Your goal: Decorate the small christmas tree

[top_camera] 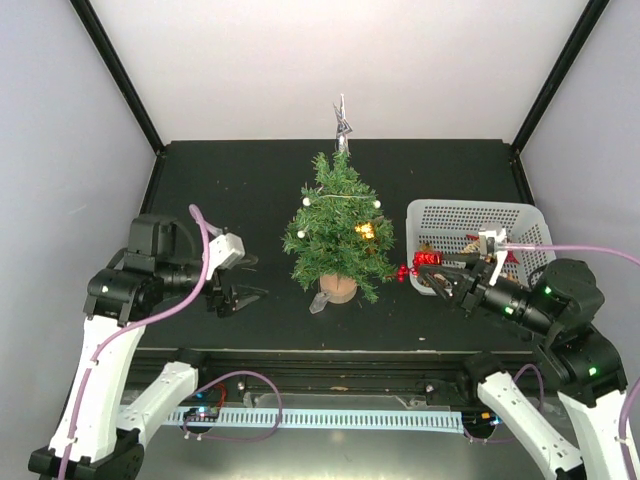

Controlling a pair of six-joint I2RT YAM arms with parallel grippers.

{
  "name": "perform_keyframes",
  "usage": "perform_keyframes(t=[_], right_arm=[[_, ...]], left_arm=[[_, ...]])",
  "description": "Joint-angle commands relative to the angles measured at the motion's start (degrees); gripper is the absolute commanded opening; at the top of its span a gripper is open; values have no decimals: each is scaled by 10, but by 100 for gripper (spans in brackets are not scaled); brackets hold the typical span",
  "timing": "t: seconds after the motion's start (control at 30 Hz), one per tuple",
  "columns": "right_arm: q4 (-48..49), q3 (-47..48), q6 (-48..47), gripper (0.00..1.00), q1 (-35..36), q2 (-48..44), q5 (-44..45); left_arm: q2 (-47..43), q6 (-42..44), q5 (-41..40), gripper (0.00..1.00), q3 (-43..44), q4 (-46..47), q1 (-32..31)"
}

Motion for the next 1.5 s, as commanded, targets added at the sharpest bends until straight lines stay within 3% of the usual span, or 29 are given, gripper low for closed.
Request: perform_keyframes(t=[0.0,0.13,0.3,0.47,0.67,0.83,0.97,1.17,1.47], right_arm=[[29,26,-16,46,19,41,-32],[36,66,-24,46,67,104,18],[41,141,-32,45,215,212,159],[57,160,-29,43,307,268,237],[57,120,-19,42,339,253,299],[-13,80,10,44,377,215,426],[-87,92,33,44,473,259,565],[-106,54,84,44,499,291,564],[26,-140,171,41,517,244,517]], left_arm=[[-26,-15,-12,84,-19,22,-5],[-30,-38,-69,84,-29,44,-2],[-34,-64,-107,84,-30,70,12],[-39,-74,-129,83,-29,77,23],[-55,-41,-93,83,-41,56,22],[-59,-36,-133,83,-47,57,-2],[-48,-46,-171,83,-63,81,-18],[-24,-55,-197,83,-58,99,-19],[-19,-66,-203,83,-68,113,-19]])
